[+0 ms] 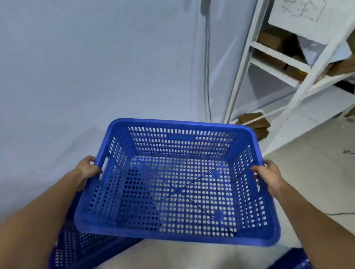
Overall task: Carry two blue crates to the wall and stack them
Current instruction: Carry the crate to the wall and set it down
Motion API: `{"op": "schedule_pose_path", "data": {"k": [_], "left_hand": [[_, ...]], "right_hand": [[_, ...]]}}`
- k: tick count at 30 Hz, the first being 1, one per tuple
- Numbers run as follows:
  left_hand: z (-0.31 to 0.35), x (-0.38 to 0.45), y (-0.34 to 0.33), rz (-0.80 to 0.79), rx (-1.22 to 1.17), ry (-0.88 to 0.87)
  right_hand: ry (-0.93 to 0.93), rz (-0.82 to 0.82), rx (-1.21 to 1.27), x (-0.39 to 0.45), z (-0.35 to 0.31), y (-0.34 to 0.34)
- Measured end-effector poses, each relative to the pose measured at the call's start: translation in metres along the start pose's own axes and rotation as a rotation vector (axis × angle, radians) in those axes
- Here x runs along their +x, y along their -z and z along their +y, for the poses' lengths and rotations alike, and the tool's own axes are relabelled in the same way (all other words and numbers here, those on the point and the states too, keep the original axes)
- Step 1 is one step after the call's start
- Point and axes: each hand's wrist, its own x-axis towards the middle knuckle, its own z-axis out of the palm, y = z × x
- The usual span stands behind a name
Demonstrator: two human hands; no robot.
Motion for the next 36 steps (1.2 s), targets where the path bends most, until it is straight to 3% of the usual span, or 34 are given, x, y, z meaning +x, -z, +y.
{"op": "schedule_pose_path", "data": {"k": [8, 15, 26, 36], "left_hand": [[-0.094, 0.022, 0.104, 0.065, -0.09, 0.129], [-0.174, 0.034, 0.152, 0.178, -0.187, 0.272], [-0.29, 0.065, 0.173, 0.388, -0.335, 0.401], [-0.378, 0.166, 0.165, 0.277, -0.343, 0.514]], "right_hand": [[0.042, -0.101, -0.057, -0.033, -0.042, -0.126], [0.088, -0.267, -0.152, -0.025, -0.063, -0.248], [0.08, -0.473, -0.257, -0.013, -0.045, -0.411], [0.003, -0.448, -0.298, 0.014, 0.024, -0.516]]}}
